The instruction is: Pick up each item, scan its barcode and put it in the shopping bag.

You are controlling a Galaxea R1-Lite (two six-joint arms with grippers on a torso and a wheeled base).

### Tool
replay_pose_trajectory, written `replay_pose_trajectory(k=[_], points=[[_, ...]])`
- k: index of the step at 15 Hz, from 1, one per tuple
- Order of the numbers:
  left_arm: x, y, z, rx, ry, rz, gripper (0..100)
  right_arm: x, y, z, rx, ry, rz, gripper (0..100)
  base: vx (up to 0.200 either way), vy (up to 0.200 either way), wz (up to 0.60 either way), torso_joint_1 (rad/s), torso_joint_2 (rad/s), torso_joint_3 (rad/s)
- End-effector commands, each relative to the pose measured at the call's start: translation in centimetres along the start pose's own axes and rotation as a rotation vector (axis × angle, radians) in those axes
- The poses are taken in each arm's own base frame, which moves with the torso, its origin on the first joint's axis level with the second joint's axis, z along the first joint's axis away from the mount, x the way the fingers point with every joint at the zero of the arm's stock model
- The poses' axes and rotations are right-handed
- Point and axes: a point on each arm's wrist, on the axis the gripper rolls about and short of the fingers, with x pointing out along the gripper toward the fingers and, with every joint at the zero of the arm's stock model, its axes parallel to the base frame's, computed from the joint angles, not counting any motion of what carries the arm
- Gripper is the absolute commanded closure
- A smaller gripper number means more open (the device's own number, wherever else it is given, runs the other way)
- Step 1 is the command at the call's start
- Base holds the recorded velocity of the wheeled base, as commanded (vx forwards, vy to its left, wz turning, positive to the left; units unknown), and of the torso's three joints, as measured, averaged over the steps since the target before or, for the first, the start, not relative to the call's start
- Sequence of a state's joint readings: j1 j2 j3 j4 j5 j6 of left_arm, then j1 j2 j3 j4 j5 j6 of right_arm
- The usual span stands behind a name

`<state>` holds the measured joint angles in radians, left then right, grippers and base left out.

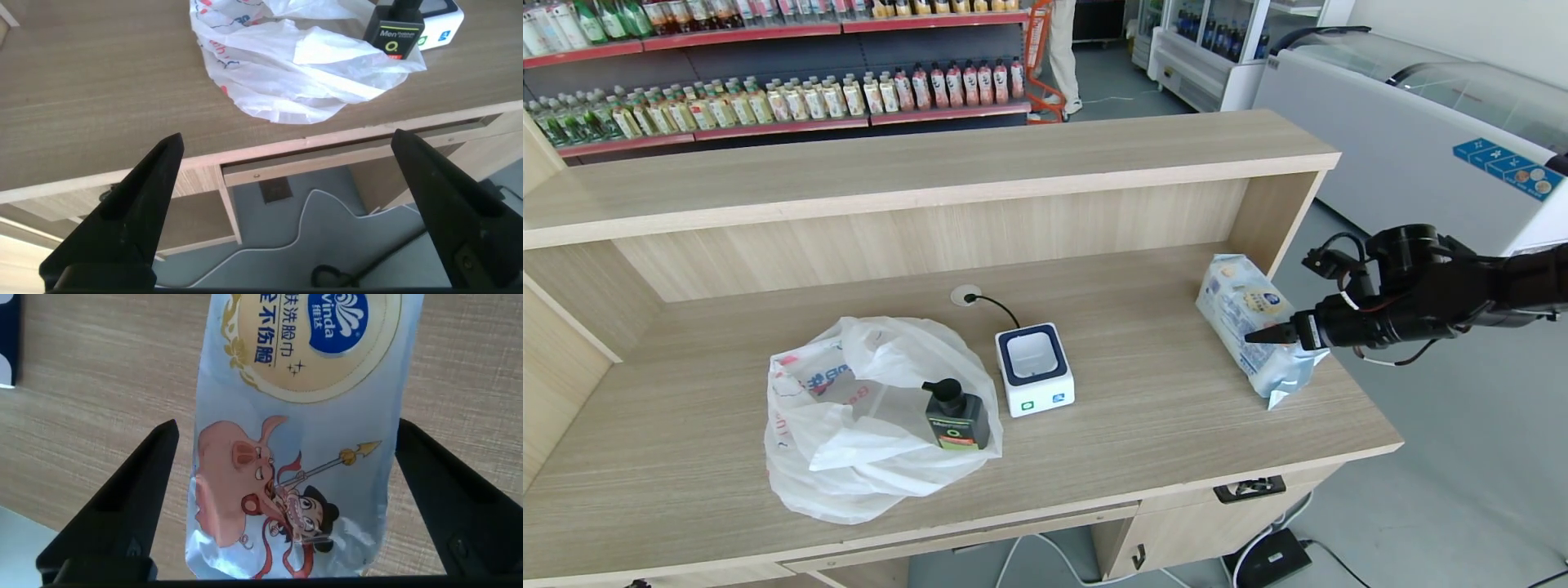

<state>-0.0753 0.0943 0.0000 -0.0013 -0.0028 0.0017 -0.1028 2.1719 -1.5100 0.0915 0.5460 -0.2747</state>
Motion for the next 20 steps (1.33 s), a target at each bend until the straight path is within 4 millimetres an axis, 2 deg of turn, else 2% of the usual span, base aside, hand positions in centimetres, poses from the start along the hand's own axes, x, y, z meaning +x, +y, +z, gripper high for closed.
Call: replay_pose_trajectory(k=[1, 10, 11, 15, 17, 18, 20], points=[[0.0, 0.0, 0.0, 0.000, 0.001, 0.000, 0, 1.0, -0.3, -0.7, 0.008, 0.021, 0.007, 0, 0.000, 0.000, 0.00, 0.000, 0.00, 0.000], [0.0, 0.0, 0.0, 0.000, 0.001, 0.000, 0, 3.1, -1.4, -1.5, -0.001, 0.026, -0.033, 0, 0.000, 0.000, 0.00, 0.000, 0.00, 0.000], [0.0, 0.0, 0.0, 0.000, 0.001, 0.000, 0, 3.2, -1.5, -1.7, 0.001, 0.030, -0.034, 100, 0.000, 0.000, 0.00, 0.000, 0.00, 0.000], [0.0, 0.0, 0.0, 0.000, 0.001, 0.000, 0, 3.3, -1.6, -1.5, -0.002, 0.025, -0.035, 100, 0.000, 0.000, 0.00, 0.000, 0.00, 0.000], [0.0, 0.0, 0.0, 0.000, 0.001, 0.000, 0, 2.6, -1.4, -0.9, -0.014, 0.004, -0.037, 100, 0.000, 0.000, 0.00, 0.000, 0.00, 0.000], [0.0, 0.0, 0.0, 0.000, 0.001, 0.000, 0, 1.8, -1.2, -0.3, -0.022, -0.016, -0.034, 100, 0.000, 0.000, 0.00, 0.000, 0.00, 0.000], [0.0, 0.0, 0.0, 0.000, 0.001, 0.000, 0, -1.3, 0.3, 1.0, -0.047, -0.068, -0.012, 100, 0.000, 0.000, 0.00, 0.000, 0.00, 0.000]])
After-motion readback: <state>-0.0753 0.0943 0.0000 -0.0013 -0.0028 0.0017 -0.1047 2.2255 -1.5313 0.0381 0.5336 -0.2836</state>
